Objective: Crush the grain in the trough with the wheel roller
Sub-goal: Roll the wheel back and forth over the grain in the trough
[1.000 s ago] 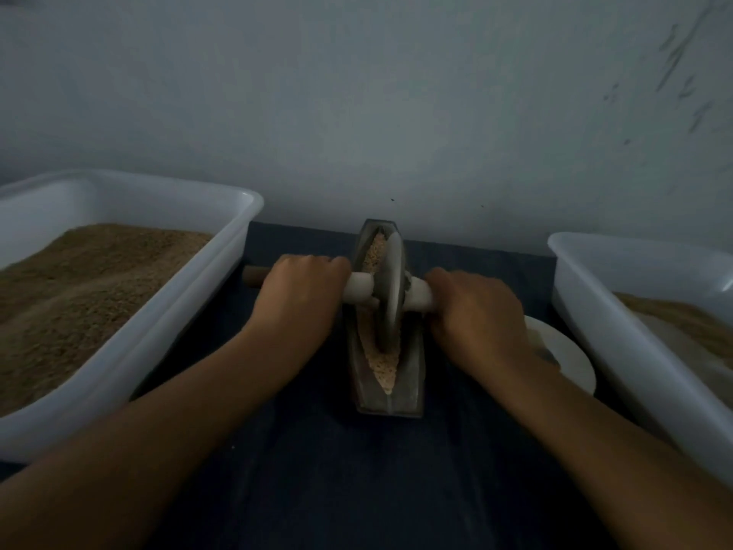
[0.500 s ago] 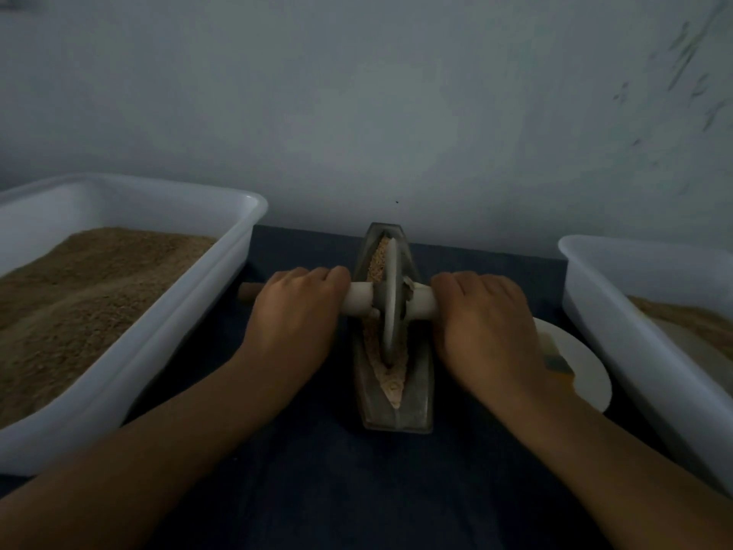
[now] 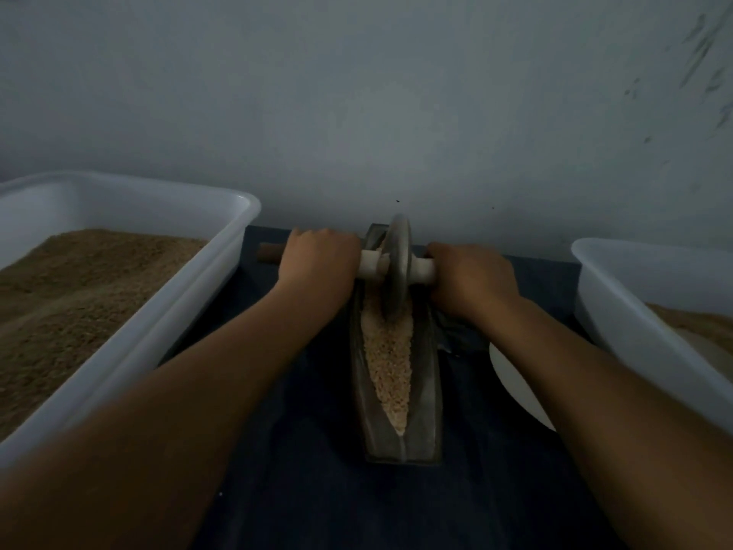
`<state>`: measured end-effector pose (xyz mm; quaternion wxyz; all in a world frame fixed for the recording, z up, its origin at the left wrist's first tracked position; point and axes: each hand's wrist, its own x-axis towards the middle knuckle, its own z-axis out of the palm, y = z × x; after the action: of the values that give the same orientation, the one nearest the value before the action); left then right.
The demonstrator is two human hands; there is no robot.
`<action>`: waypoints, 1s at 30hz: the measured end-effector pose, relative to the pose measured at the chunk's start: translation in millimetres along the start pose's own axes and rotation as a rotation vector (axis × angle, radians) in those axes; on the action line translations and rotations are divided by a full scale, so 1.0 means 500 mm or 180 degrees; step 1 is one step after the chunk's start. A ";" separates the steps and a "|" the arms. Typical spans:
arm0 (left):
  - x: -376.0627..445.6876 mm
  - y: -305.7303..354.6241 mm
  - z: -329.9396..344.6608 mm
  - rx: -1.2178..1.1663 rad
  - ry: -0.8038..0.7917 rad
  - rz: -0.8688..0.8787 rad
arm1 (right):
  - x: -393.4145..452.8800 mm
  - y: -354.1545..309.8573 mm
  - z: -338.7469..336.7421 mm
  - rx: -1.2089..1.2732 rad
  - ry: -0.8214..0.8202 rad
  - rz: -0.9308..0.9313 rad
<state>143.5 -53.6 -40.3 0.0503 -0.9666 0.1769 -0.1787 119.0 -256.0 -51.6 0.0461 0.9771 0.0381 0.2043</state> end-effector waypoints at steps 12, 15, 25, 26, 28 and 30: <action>-0.132 0.012 -0.011 -0.0084 0.0418 0.0092 | -0.138 -0.038 -0.041 -0.0236 0.0552 -0.0231; -0.171 0.026 -0.032 -0.0121 0.0510 0.0156 | -0.188 -0.044 -0.059 -0.0145 0.0505 -0.0275; -0.220 0.038 -0.071 -0.0049 0.0700 0.0431 | -0.255 -0.045 -0.077 0.0133 0.0740 -0.0330; -0.214 0.036 -0.067 -0.0034 0.0657 0.0415 | -0.246 -0.043 -0.069 0.0145 0.0717 -0.0332; -0.200 0.030 -0.056 -0.0004 0.0566 0.0374 | -0.217 -0.037 -0.053 0.0137 0.0580 -0.0313; -0.177 0.023 -0.043 0.0023 0.0435 0.0332 | -0.178 -0.031 -0.037 0.0092 0.0452 -0.0304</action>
<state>54.8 -33.4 -51.3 0.0507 -0.9414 0.2293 -0.2421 29.1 -247.6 -71.6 0.0389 0.9578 0.0909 0.2700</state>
